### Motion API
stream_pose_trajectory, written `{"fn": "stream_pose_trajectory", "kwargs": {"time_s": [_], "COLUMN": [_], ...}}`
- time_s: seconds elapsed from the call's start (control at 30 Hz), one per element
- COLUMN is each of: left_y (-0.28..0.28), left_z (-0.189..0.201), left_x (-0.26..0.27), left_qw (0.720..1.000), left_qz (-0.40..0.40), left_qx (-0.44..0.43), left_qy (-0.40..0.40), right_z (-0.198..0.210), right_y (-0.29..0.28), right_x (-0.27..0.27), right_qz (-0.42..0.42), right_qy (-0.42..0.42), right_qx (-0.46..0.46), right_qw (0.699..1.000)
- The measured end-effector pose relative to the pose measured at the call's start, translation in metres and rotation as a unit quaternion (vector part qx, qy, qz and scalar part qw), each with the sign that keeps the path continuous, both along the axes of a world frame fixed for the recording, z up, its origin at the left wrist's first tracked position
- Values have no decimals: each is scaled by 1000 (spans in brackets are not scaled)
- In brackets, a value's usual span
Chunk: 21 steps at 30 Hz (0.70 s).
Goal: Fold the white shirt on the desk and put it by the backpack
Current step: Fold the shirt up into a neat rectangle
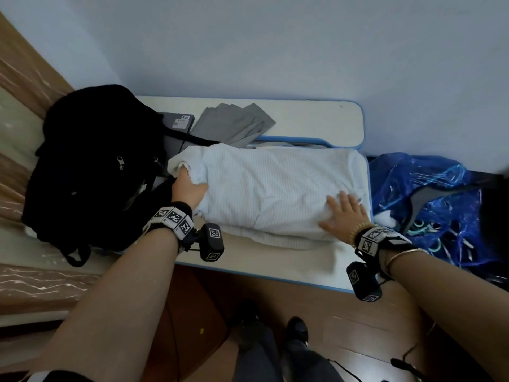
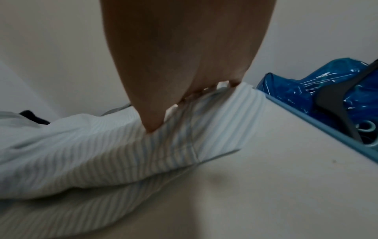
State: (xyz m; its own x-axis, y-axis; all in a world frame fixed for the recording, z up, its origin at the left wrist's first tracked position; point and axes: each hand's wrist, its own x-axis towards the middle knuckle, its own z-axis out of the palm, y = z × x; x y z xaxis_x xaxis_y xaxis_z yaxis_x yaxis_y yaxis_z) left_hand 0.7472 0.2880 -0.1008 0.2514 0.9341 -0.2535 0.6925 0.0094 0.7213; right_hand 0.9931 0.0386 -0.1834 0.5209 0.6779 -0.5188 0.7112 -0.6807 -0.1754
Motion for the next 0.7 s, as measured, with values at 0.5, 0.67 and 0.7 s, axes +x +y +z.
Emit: {"fn": "stream_pose_trajectory", "kwargs": {"time_s": [0.5, 0.67, 0.7], "left_y": [-170, -173, -168], "left_z": [35, 7, 2], "left_x": [183, 176, 174], "left_qw": [890, 865, 874], "left_qz": [-448, -485, -476], "left_qx": [-79, -119, -84], "left_qy": [19, 57, 52], "right_z": [62, 55, 51], "right_y": [-61, -78, -79], "right_x": [57, 63, 62], "right_qz": [-145, -204, -208], "right_qy": [109, 113, 112], "right_qx": [192, 181, 186], "right_qw": [964, 955, 954]}}
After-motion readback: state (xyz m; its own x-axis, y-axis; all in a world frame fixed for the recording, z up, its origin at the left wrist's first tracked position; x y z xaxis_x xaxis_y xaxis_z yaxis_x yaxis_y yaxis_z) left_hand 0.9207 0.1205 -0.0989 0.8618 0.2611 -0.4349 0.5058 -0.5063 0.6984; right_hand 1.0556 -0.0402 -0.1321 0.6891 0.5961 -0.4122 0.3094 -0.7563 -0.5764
